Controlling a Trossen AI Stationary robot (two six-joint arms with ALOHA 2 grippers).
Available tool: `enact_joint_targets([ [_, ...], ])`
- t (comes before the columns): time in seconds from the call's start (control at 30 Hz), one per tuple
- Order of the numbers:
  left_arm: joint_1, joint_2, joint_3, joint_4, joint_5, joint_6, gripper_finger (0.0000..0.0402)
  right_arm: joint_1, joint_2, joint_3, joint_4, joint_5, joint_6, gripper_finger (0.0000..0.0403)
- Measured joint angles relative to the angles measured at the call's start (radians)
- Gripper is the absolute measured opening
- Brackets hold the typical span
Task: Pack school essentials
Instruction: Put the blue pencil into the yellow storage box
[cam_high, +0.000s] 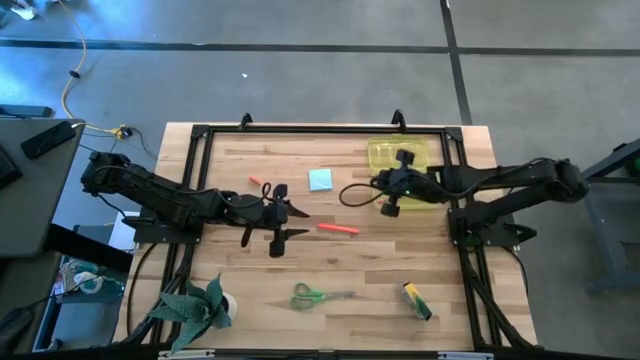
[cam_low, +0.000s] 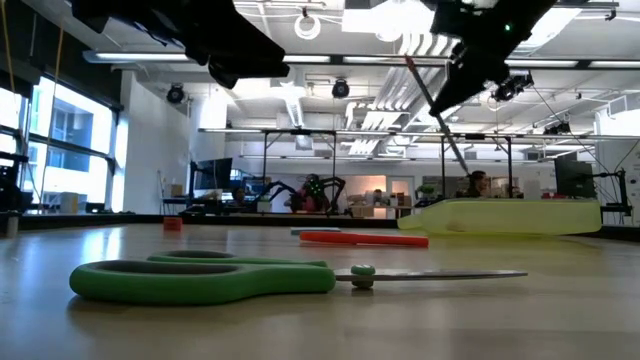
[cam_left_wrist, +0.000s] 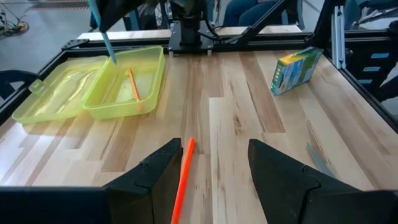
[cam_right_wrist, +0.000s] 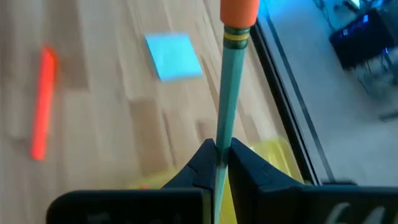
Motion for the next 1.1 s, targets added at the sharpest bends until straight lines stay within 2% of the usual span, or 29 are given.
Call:
enact_joint_targets([
  [0.43, 0.0, 0.0, 0.0, -0.008, 0.001, 0.0, 0.0174, -0.121, 0.025, 0.0, -0.256, -0.045, -0.025, 0.0012],
  [1.1, 0.0, 0.0, 0.0, -0.017, 0.003, 0.0, 0.0174, -0.187, 0.032, -0.104, -0.318, -0.034, -0.041, 0.0012],
])
